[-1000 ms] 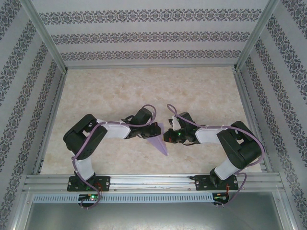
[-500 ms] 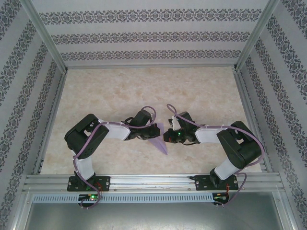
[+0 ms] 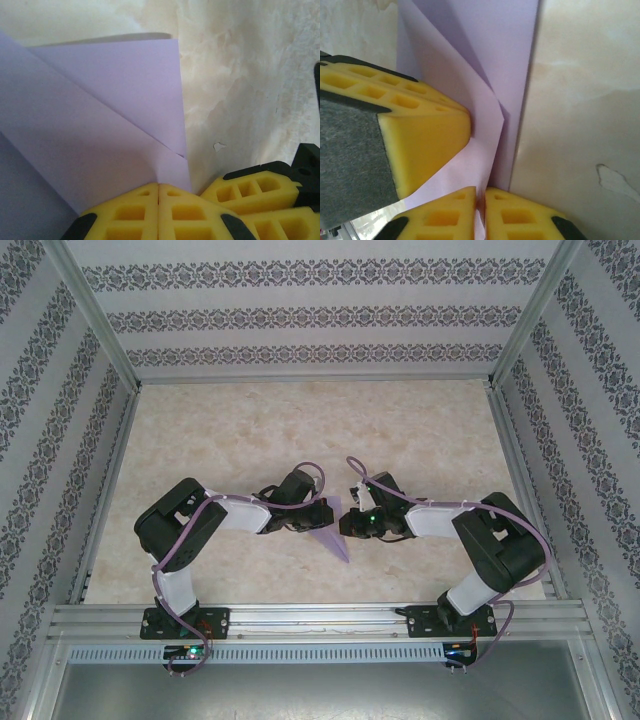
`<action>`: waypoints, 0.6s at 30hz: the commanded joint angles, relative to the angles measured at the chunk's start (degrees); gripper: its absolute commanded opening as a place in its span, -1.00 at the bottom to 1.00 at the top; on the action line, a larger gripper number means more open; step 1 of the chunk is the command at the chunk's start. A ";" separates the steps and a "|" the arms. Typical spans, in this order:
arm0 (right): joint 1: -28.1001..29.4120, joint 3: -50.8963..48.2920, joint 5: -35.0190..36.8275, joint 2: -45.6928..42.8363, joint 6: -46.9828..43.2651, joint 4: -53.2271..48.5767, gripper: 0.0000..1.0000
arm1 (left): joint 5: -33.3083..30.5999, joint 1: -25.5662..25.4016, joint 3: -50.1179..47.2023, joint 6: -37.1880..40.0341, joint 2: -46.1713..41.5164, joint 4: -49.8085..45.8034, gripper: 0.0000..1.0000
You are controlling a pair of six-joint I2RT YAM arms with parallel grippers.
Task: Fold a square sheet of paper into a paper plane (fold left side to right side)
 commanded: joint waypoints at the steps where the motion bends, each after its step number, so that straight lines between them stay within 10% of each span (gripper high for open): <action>1: 0.36 0.78 1.98 -1.53 0.19 -2.09 -0.63 | -2.01 -0.38 -2.06 0.60 1.24 -3.84 -0.88; 13: -0.90 -0.11 3.83 -12.12 -0.71 -10.03 -0.38 | -2.29 -0.34 -1.96 0.40 1.17 -4.27 -0.88; 18: -1.40 -2.13 -0.27 -17.67 -0.43 -11.19 -0.59 | -2.43 -0.34 -1.78 0.53 1.22 -4.45 -0.88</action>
